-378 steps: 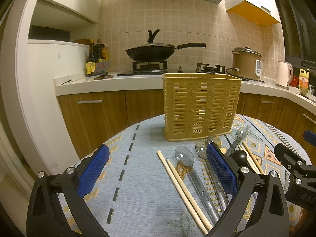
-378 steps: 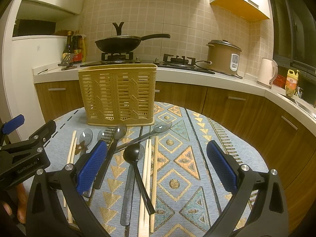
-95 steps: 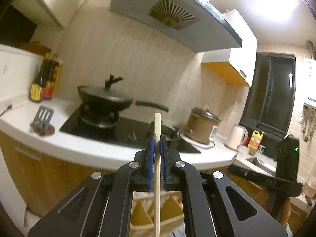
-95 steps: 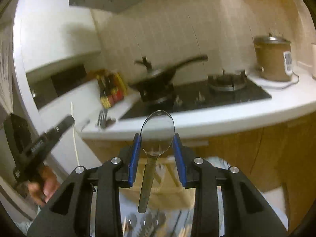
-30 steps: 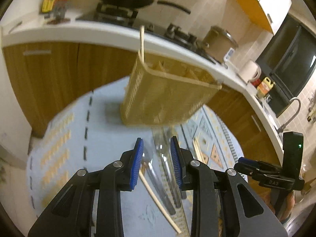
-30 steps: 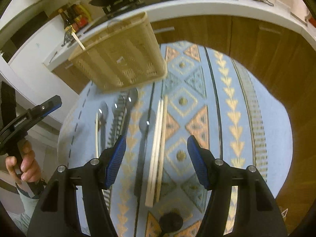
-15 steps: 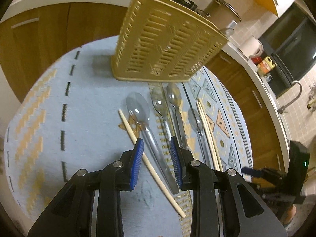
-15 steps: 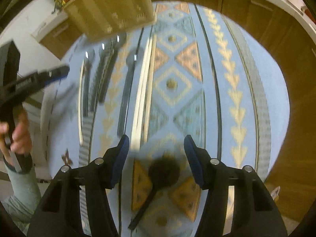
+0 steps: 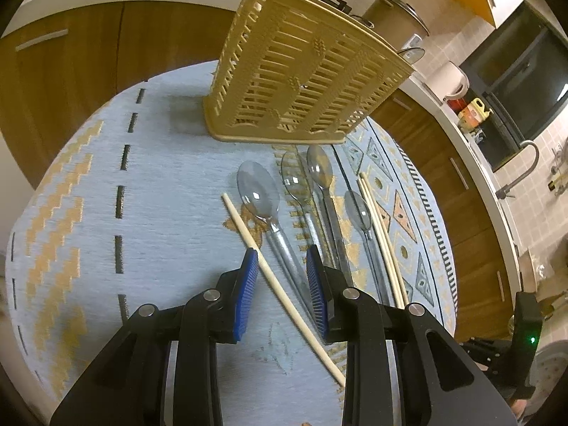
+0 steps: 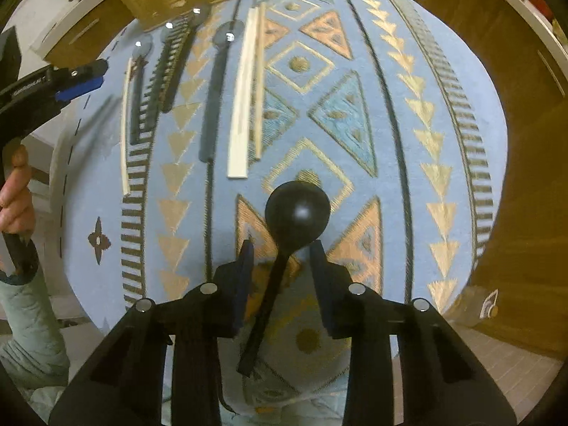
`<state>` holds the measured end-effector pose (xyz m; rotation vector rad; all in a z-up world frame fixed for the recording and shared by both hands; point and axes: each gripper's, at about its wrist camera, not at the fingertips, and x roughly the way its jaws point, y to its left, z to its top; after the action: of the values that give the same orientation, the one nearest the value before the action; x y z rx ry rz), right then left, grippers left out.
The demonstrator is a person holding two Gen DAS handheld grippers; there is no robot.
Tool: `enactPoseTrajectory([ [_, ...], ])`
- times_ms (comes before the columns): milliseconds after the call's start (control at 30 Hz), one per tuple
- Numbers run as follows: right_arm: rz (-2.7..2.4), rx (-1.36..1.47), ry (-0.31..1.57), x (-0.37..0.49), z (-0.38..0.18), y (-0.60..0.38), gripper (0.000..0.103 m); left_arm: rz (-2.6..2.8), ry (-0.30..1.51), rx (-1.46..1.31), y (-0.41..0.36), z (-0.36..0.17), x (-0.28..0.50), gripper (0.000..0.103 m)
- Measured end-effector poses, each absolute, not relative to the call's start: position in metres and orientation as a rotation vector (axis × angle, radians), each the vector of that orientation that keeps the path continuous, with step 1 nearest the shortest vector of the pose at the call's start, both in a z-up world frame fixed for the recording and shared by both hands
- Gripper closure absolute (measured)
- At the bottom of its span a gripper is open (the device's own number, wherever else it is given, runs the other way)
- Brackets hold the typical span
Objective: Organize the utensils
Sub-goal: 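Lower the right gripper onto the black spoon and close it while the left gripper grasps a clear spoon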
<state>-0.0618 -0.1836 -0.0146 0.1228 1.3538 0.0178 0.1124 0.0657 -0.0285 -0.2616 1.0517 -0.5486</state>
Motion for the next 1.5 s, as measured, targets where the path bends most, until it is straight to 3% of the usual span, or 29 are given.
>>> enactPoseTrajectory([
  [100,-0.009,0.048,1.317,-0.057,-0.015,-0.176,0.096,-0.530,1.038,-0.246,0.064,-0.026,0.114,0.077],
  [133,-0.003,0.043,1.299,-0.053,-0.015,-0.176,0.097,-0.524,1.033,-0.244,0.063,-0.025,0.115,0.077],
  [300,-0.007,0.063,1.228,-0.031,-0.010,-0.194,0.098,-0.504,1.014,-0.224,0.056,-0.019,0.126,0.077],
  [467,0.004,0.086,1.158,0.001,0.000,-0.215,0.098,-0.433,0.983,-0.175,0.044,-0.016,0.144,0.064],
  [733,0.099,0.230,1.183,0.020,0.003,-0.237,0.097,-0.326,1.026,-0.047,0.018,-0.030,0.164,0.061],
  [833,0.134,0.268,1.204,0.009,0.001,-0.239,0.081,-0.317,1.045,-0.014,0.011,-0.035,0.165,0.061],
  [900,0.131,0.271,1.210,-0.001,0.001,-0.241,0.058,-0.315,1.056,0.000,0.007,-0.037,0.166,0.061],
  [1133,0.138,0.186,1.223,-0.019,0.000,-0.225,0.059,-0.291,1.063,0.066,-0.005,-0.044,0.165,0.064],
  [1267,0.102,0.087,1.219,-0.019,-0.006,-0.210,0.074,-0.288,1.056,0.075,-0.011,-0.044,0.163,0.069],
  [1367,0.059,-0.013,1.197,-0.021,-0.007,-0.198,0.094,-0.289,1.041,0.080,-0.014,-0.044,0.160,0.070],
  [1500,0.078,0.016,1.175,-0.016,-0.006,-0.201,0.098,-0.329,1.011,0.029,-0.013,-0.040,0.153,0.072],
])
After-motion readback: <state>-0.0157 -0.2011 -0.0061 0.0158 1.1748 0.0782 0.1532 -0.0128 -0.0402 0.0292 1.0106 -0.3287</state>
